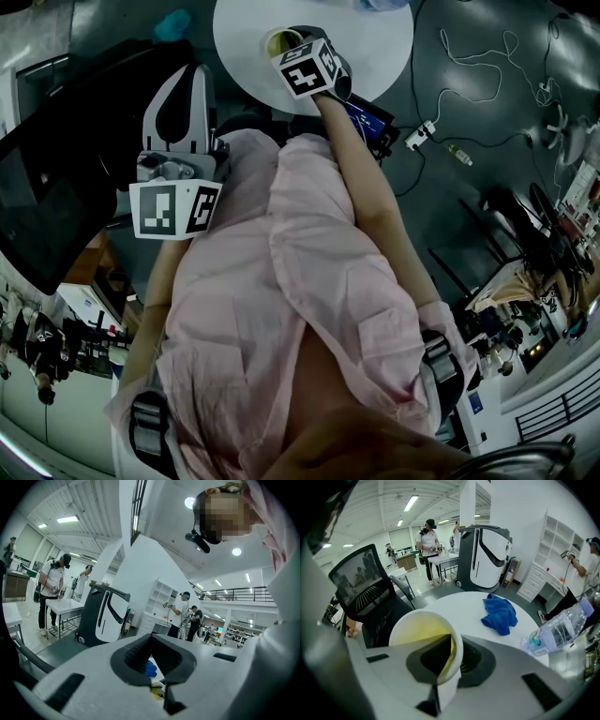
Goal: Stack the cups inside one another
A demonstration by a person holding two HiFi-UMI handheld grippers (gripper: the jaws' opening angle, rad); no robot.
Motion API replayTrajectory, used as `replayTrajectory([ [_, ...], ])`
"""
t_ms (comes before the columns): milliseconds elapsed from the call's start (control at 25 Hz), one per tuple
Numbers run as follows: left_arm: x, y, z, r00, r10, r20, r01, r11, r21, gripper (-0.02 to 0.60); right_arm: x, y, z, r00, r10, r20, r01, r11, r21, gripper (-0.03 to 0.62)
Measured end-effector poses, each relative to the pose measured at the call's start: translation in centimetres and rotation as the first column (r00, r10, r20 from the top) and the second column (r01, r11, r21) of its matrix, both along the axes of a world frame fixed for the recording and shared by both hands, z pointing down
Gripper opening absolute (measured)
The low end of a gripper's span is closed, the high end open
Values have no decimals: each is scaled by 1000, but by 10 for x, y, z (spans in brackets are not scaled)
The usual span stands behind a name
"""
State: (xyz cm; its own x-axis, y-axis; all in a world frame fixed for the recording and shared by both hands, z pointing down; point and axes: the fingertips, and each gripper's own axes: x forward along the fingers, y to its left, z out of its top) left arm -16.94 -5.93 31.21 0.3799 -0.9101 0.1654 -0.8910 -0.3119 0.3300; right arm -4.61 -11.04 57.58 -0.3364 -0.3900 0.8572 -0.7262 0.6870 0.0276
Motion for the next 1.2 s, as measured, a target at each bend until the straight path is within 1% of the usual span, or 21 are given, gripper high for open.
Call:
replayTrajectory([
  [200,0,-1,0,1000,-1,3,1,1000,5,15,-1,-1,2,1000,-11,-14,11,1000,21,43],
  [400,0,1,1,1000,-2,5,2,1000,9,15,-1,0,3,1000,4,-17,-4,1000,28,43],
  [600,-1,0,0,1000,0,8,0,1000,10,15,-1,-2,1,1000,13,5,-13,999,39,44],
  [840,0,1,1,1000,3,6,-3,1000,8,15,-6,1,-1,999,-6,35,5,999,47,49],
  [1000,0,2,1,1000,0,4,0,1000,8,15,-8,3,0,999,-9,50,8,1000,27,154],
  [1080,-1,2,1,1000,-1,4,1,1000,8,15,-8,4,1,999,-9,50,8,1000,21,177],
  [1200,0,2,1,1000,0,4,0,1000,8,15,-7,4,1,998,2,61,-3,1000,15,189],
])
